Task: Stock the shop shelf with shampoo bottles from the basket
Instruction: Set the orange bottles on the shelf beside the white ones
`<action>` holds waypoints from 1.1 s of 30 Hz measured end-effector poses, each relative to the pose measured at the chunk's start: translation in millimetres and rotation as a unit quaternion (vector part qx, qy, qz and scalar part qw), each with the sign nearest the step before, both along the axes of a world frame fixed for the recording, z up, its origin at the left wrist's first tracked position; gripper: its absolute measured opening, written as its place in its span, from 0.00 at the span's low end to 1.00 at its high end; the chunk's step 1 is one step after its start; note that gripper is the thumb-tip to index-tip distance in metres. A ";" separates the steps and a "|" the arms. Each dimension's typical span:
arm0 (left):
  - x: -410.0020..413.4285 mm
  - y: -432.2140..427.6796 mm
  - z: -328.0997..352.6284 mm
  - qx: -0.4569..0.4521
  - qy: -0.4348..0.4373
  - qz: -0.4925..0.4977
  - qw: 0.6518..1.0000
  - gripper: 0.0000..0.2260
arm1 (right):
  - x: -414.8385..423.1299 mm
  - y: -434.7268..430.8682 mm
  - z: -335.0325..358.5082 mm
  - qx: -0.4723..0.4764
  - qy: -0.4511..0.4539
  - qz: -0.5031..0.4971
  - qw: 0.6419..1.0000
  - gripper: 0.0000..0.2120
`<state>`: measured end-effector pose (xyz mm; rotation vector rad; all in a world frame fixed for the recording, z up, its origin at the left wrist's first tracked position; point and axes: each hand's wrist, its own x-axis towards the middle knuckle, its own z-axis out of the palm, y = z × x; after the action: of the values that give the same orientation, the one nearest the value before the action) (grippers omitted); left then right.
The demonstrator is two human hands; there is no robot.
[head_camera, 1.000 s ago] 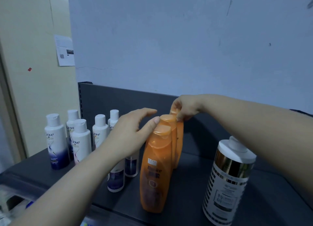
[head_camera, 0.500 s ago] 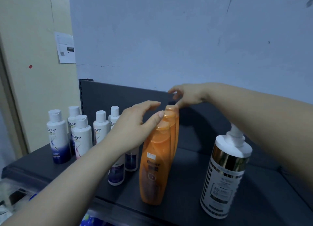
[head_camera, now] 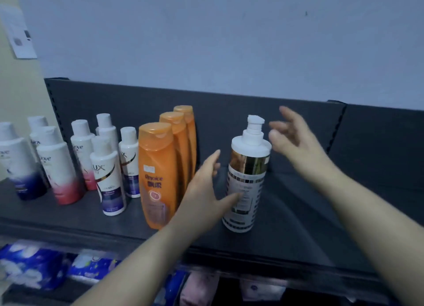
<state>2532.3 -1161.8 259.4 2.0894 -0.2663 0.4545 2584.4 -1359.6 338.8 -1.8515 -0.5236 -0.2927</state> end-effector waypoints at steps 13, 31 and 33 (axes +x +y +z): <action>-3.9 -9.6 -47.4 -0.049 0.058 0.030 0.997 0.32 | 1.6 11.6 -80.6 -0.064 0.107 0.158 0.980 0.29; -13.2 3.6 -49.4 -0.016 0.091 0.011 0.996 0.33 | -12.4 8.9 -108.8 -0.004 0.153 0.150 0.977 0.25; -14.2 5.6 -48.8 -0.020 0.097 -0.001 0.995 0.34 | -19.3 11.5 -108.3 -0.002 0.153 0.135 0.979 0.27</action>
<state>2518.0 -1156.2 210.6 2.0759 -0.1452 0.2516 2565.1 -1348.0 230.6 -1.7609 -0.5522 0.1746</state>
